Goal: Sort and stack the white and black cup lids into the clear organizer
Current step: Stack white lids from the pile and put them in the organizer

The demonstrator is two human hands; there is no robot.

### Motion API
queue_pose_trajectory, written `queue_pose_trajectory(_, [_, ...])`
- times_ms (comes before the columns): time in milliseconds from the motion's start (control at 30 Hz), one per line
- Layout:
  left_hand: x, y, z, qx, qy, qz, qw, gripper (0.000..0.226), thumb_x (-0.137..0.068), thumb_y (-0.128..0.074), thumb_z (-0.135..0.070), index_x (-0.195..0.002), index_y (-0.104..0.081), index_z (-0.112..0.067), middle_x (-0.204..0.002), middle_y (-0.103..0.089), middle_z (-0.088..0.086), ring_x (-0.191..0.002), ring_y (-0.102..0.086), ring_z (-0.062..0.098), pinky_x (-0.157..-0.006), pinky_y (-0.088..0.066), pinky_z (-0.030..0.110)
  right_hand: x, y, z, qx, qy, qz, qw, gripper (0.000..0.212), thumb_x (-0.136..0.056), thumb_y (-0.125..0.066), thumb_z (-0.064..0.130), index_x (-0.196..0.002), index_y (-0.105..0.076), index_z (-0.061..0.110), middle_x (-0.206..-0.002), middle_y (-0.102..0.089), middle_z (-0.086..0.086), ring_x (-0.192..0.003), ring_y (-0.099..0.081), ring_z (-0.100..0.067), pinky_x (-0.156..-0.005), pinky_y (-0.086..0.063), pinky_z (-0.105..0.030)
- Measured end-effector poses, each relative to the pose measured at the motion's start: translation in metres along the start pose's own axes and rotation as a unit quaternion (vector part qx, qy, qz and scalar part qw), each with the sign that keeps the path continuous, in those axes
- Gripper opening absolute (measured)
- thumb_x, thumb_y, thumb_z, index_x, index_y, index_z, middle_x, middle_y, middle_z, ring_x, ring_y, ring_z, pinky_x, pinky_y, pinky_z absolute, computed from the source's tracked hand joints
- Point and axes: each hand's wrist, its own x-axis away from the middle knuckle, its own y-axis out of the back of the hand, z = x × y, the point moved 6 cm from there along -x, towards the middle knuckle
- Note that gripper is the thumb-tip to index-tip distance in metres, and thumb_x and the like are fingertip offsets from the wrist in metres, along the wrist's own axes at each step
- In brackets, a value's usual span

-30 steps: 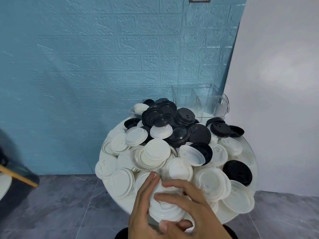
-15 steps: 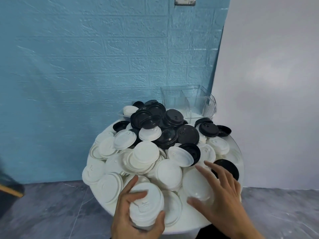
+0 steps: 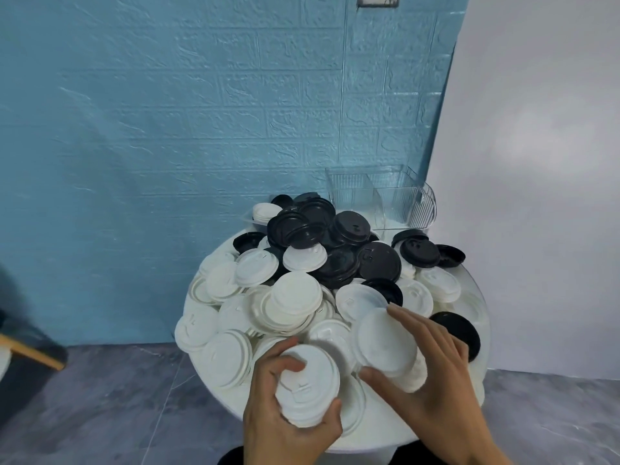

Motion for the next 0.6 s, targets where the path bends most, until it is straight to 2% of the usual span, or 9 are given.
queue_pose_trajectory(67, [0.001, -0.004, -0.001, 0.011, -0.002, -0.005, 1.000, 0.062, -0.050, -0.083, -0.035, -0.104, -0.054, -0.045, -0.125, -0.069, -0.012, -0.117, -0.067, 0.011, -0.093, -0.047, 0.011, 0.000, -0.004, 0.014, -0.026, 0.018, 0.016, 0.999, 0.077, -0.069, -0.071, 0.072, -0.135, -0.057, 0.035, -0.139, -0.053, 0.027, -0.131, -0.047, 0.004, -0.107, -0.029, -0.024])
queue_pose_trajectory(167, [0.005, -0.009, 0.001, 0.022, 0.010, -0.002, 1.000, 0.067, -0.051, -0.085, -0.034, -0.109, -0.053, -0.042, -0.126, -0.070, -0.009, -0.115, -0.069, 0.014, -0.088, -0.054, 0.017, 0.004, -0.013, 0.032, -0.083, 0.023, 0.054, 0.995, 0.075, -0.068, -0.072, 0.075, -0.136, -0.054, 0.046, -0.141, -0.052, 0.028, -0.129, -0.048, 0.004, -0.097, -0.040, -0.018])
queue_pose_trajectory(300, [0.013, -0.009, 0.005, 0.038, 0.036, -0.007, 0.999, 0.080, -0.047, -0.088, -0.045, -0.120, -0.056, -0.042, -0.125, -0.071, -0.018, -0.113, -0.068, 0.000, -0.082, -0.053, 0.009, 0.006, -0.026, 0.042, -0.105, -0.001, 0.103, 0.989, 0.076, -0.059, -0.077, 0.071, -0.130, -0.055, 0.056, -0.139, -0.051, 0.036, -0.128, -0.047, 0.007, -0.098, -0.039, -0.008])
queue_pose_trajectory(333, [0.013, -0.015, 0.002, 0.037, 0.052, -0.017, 0.998, 0.077, -0.054, -0.085, -0.052, -0.124, -0.055, -0.037, -0.124, -0.071, -0.017, -0.109, -0.070, 0.001, -0.078, -0.055, 0.011, 0.006, -0.031, 0.045, -0.112, -0.004, 0.126, 0.986, 0.075, -0.060, -0.077, 0.070, -0.130, -0.053, 0.056, -0.139, -0.050, 0.037, -0.129, -0.046, 0.008, -0.099, -0.039, -0.009])
queue_pose_trajectory(400, [0.015, -0.027, 0.003, -0.004, 0.085, -0.053, 0.995, 0.066, -0.080, -0.059, -0.068, -0.126, -0.056, -0.021, -0.120, -0.074, -0.014, -0.097, -0.074, 0.006, -0.063, -0.057, 0.017, 0.007, -0.036, 0.049, -0.152, -0.012, 0.149, 0.977, 0.071, -0.062, -0.078, 0.061, -0.128, -0.055, 0.052, -0.138, -0.052, 0.033, -0.128, -0.051, 0.006, -0.101, -0.043, -0.013])
queue_pose_trajectory(433, [0.012, -0.030, 0.005, -0.009, 0.111, -0.069, 0.991, 0.061, -0.088, -0.046, -0.063, -0.125, -0.056, -0.015, -0.117, -0.075, -0.013, -0.090, -0.075, 0.007, -0.055, -0.054, 0.017, 0.007, -0.037, 0.049, -0.164, -0.019, 0.150, 0.975, 0.069, -0.061, -0.080, 0.056, -0.126, -0.057, 0.051, -0.136, -0.053, 0.032, -0.126, -0.053, 0.005, -0.100, -0.045, -0.015])
queue_pose_trajectory(500, [0.013, -0.030, 0.010, -0.030, 0.133, -0.140, 0.981, 0.053, -0.089, -0.040, -0.045, -0.126, -0.053, -0.009, -0.116, -0.076, -0.009, -0.085, -0.075, 0.010, -0.051, -0.050, 0.017, 0.007, -0.037, 0.051, -0.170, -0.024, 0.148, 0.974, 0.068, -0.058, -0.084, 0.050, -0.122, -0.060, 0.050, -0.135, -0.053, 0.030, -0.126, -0.053, 0.005, -0.101, -0.046, -0.016])
queue_pose_trajectory(533, [0.013, -0.032, 0.014, -0.037, 0.132, -0.146, 0.980, 0.052, -0.087, -0.043, -0.041, -0.127, -0.052, -0.008, -0.118, -0.076, -0.007, -0.085, -0.075, 0.012, -0.052, -0.050, 0.016, 0.008, -0.038, 0.050, -0.171, -0.022, 0.151, 0.973, 0.068, -0.057, -0.086, 0.045, -0.121, -0.062, 0.049, -0.134, -0.053, 0.030, -0.127, -0.052, 0.005, -0.102, -0.047, -0.020])
queue_pose_trajectory(600, [0.017, -0.033, 0.037, -0.008, 0.182, -0.159, 0.970, 0.057, -0.078, -0.060, -0.029, -0.129, -0.051, -0.007, -0.122, -0.074, -0.005, -0.089, -0.076, 0.011, -0.058, -0.052, 0.014, 0.011, -0.039, 0.051, -0.189, -0.037, 0.161, 0.968, 0.068, -0.058, -0.089, 0.031, -0.121, -0.067, 0.045, -0.133, -0.055, 0.028, -0.129, -0.051, 0.004, -0.102, -0.051, -0.030])
